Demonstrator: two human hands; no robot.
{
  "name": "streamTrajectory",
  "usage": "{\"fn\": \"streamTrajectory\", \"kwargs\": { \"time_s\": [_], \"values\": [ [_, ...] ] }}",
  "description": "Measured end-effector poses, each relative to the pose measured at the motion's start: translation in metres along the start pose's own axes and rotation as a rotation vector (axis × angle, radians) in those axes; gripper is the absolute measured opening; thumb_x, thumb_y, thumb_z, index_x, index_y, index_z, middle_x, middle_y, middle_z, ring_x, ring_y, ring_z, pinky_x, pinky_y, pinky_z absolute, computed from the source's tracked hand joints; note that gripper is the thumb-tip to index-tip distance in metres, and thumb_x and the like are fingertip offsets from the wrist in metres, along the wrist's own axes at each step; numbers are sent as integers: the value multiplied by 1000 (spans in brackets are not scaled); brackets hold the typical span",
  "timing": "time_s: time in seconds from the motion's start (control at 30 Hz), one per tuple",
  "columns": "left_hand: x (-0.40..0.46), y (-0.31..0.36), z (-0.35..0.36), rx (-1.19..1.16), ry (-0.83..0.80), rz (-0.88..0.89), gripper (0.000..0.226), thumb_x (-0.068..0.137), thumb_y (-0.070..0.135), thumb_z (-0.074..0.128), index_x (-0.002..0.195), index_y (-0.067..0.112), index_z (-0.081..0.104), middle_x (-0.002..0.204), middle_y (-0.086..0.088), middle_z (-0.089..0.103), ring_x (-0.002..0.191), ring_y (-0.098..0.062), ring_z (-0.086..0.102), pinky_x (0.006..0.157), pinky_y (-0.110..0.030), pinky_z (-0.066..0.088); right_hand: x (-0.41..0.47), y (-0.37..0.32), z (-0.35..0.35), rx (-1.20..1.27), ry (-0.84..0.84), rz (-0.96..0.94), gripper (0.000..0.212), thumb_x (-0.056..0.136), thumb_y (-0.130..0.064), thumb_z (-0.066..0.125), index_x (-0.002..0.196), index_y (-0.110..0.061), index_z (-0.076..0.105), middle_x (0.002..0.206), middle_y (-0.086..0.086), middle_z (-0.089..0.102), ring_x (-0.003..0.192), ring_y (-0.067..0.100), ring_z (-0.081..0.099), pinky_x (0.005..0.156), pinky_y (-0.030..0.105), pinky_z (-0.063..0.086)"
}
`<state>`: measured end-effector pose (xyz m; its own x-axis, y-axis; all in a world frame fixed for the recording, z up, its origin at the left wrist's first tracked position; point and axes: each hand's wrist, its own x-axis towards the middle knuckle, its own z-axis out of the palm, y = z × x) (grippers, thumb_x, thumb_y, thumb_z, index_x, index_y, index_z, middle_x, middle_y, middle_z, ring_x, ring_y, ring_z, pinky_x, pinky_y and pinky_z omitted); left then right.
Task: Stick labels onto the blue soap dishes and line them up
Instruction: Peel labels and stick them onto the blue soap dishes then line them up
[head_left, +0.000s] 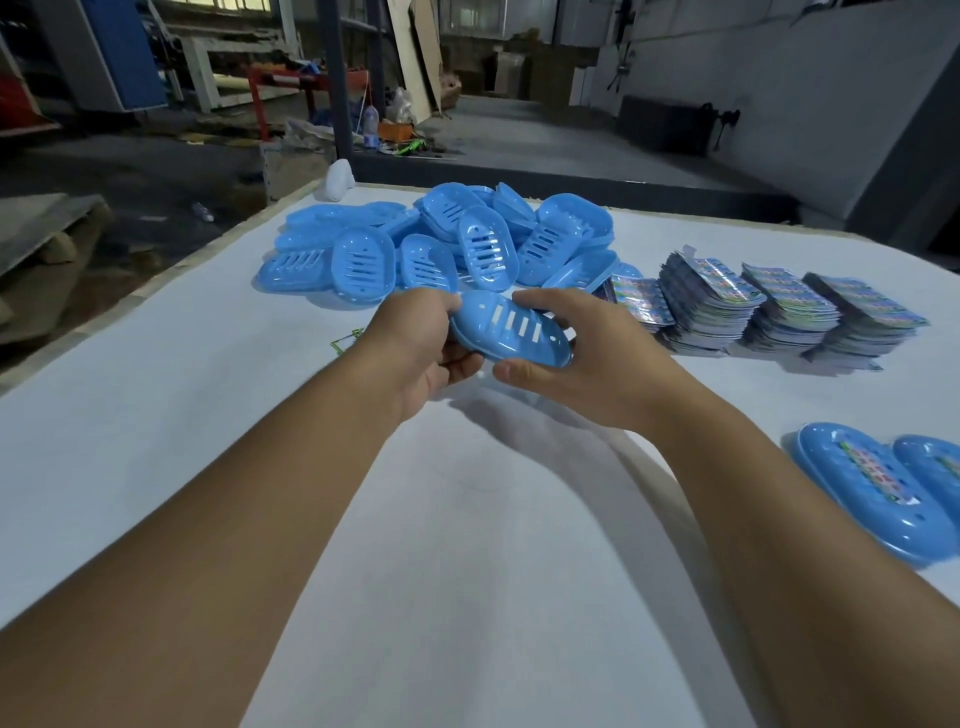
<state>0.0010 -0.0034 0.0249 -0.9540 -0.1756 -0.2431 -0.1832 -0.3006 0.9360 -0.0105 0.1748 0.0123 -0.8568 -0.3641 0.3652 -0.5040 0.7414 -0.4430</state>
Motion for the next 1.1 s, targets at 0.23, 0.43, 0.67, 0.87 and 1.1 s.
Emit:
{"fn": "streamTrajectory", "kwargs": {
  "time_s": [0.23,0.43,0.67,0.87,1.1],
  "values": [
    [3,-14,-15,1032,229,614,23,93,36,64,103,19,75,111,-1,70,102,-21,64,90,-34,51,-1,10,-1,62,-172,131,69,69,-56,84,130,-37,60,109,-26,62,100,-5,59,88,23,50],
    [3,-21,-14,1209,-56,670,24,92,39,67,115,32,69,124,7,64,118,-14,51,89,-24,34,-1,10,1,72,-280,144,73,60,-63,83,126,-41,61,110,-29,61,90,-9,58,75,14,43],
    [1,-23,-12,1214,-108,625,20,94,38,64,112,32,70,105,12,60,96,-10,53,79,-23,35,7,32,-16,-34,167,282,46,90,-44,69,133,-30,61,122,-9,64,107,14,63,88,26,49],
    [3,-23,-12,1231,-136,618,18,94,40,63,111,34,68,109,12,59,98,-10,54,81,-26,38,7,59,-15,-255,104,471,44,97,-28,57,138,-12,56,141,15,53,126,38,52,98,39,42],
    [5,-25,-13,1217,-135,615,16,93,41,64,108,36,68,107,13,60,93,-8,55,77,-27,39,6,58,-19,-255,177,445,28,92,-12,47,88,-23,72,101,8,65,94,35,59,68,36,49]
  ]
}}
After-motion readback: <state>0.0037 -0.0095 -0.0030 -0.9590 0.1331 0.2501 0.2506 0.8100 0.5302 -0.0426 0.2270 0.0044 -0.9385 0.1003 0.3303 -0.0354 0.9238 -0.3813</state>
